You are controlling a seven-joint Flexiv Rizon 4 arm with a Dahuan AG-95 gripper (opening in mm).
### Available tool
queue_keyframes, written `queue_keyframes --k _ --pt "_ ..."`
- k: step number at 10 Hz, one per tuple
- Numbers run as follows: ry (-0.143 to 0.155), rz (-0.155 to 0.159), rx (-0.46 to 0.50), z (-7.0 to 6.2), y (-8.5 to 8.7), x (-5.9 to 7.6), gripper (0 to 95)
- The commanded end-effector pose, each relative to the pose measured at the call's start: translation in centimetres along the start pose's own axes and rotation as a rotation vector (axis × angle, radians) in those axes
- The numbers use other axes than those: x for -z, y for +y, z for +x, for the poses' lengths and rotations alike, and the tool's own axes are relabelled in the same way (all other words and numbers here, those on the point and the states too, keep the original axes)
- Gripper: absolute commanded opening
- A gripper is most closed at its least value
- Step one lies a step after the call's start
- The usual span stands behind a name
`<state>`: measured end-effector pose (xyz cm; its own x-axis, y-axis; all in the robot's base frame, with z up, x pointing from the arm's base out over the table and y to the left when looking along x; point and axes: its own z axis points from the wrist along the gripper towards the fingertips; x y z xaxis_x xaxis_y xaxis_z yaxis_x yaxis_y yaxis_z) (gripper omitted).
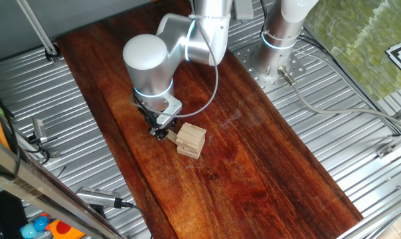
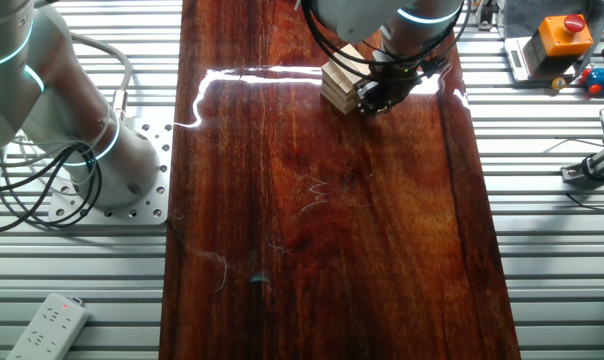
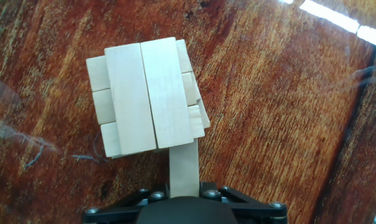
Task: Play Jenga
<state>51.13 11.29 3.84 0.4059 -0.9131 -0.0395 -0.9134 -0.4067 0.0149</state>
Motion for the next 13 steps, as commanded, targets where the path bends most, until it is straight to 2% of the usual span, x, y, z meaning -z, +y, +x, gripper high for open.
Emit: queue_keyframes --k 1,6,11,13 --pt "0.000 0.002 0.021 0.02 -0.02 -0.06 0.0" --pt "0.011 0.039 0.119 0.02 -0.02 -0.06 0.0" --pt "0.013 0.042 0.127 0.03 -0.01 -0.05 0.0" --pt "0.009 0.040 0.094 0.03 -0.01 -0.04 0.0"
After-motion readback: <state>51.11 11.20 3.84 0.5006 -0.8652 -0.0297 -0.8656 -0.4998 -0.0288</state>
